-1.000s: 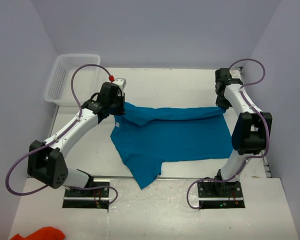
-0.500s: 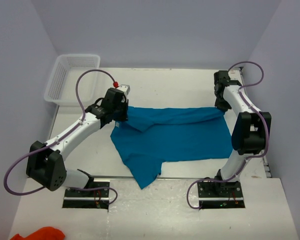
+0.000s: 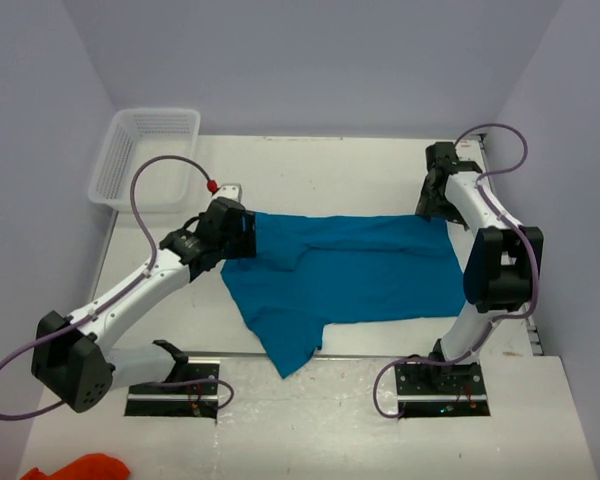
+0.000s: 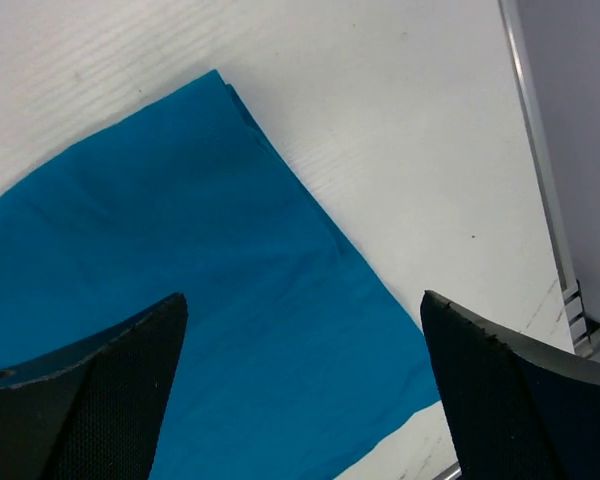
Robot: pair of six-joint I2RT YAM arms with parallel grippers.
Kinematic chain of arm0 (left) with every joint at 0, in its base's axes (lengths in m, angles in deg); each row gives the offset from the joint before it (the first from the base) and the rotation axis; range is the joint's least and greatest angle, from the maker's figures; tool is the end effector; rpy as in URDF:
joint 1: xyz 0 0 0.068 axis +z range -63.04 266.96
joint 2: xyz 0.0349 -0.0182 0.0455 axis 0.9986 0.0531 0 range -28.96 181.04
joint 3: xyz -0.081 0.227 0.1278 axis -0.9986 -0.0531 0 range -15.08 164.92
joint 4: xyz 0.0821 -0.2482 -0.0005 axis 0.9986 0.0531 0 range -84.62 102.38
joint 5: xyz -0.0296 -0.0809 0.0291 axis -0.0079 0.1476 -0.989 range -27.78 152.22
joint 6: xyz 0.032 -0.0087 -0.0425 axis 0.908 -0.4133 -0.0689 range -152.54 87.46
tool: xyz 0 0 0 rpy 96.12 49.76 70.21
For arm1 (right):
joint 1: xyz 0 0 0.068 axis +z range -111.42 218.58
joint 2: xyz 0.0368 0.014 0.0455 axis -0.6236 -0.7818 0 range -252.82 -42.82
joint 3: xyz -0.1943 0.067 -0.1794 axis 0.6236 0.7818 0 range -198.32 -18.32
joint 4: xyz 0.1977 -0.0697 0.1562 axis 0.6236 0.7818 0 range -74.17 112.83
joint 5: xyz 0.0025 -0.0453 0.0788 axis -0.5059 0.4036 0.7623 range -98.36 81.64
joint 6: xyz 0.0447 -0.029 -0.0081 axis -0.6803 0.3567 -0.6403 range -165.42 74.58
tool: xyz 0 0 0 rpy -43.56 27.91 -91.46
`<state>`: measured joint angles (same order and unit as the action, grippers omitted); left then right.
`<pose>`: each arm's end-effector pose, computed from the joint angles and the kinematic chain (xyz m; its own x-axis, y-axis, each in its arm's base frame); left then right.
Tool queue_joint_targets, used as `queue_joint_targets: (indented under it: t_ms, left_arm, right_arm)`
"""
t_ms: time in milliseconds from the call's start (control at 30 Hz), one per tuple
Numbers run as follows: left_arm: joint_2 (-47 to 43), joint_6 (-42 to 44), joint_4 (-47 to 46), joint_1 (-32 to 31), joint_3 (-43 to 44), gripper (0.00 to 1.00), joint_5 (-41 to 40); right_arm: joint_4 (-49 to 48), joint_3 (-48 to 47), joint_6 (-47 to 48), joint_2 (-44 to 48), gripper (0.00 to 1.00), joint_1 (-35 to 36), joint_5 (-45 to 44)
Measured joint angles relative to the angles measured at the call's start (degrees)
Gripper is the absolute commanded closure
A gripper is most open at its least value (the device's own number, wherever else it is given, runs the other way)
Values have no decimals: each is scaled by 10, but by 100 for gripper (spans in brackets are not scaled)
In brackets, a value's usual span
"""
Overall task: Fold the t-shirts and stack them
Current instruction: Fold the flattened tshirt in 1/3 of the way
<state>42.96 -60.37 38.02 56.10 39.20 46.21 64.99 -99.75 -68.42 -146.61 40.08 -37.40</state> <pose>0.2273 -0.1243 0.2641 -0.7435 -0.0785 -0.6642 -0.0061 0.9938 -0.1106 0.3661 -0.0076 0.2325 -0.8215 0.3202 -0.4718 0.4910 0.8179 -0.3000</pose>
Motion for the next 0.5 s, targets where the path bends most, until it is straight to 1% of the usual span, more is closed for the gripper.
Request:
queue_joint_targets:
  t_ms: [100, 133, 167, 200, 233, 267, 367, 400, 500]
  left_arm:
    - [-54, -35, 7, -48, -7, 24, -46]
    - [-66, -43, 3, -61, -7, 30, -55]
    - [-73, -46, -2, -72, -6, 74, -59]
    - [-64, -47, -2, -76, 1, 97, -59]
    - [-44, -45, 1, -77, 21, 100, -59]
    - [-16, -42, 1, -77, 46, 100, -59]
    - [119, -38, -15, -74, 142, 100, -43]
    - [156, -38, -28, -70, 158, 100, -30]
    - [219, -39, -31, -57, 172, 100, 18]
  right_arm:
    - [13, -27, 3, 27, 2, 9, 1]
    - [13, -43, 5, 35, 41, 13, 1]
    - [10, -57, 10, 41, 89, 16, 2]
    - [5, -68, 11, 47, 100, 19, 7]
    - [1, -78, 12, 50, 100, 22, 14]
    - [-7, -84, 11, 51, 100, 24, 23]
    - [-28, -92, 12, 38, 100, 26, 59]
    - [-31, -93, 12, 28, 100, 26, 71]
    - [-35, -102, 16, -15, 100, 26, 101]
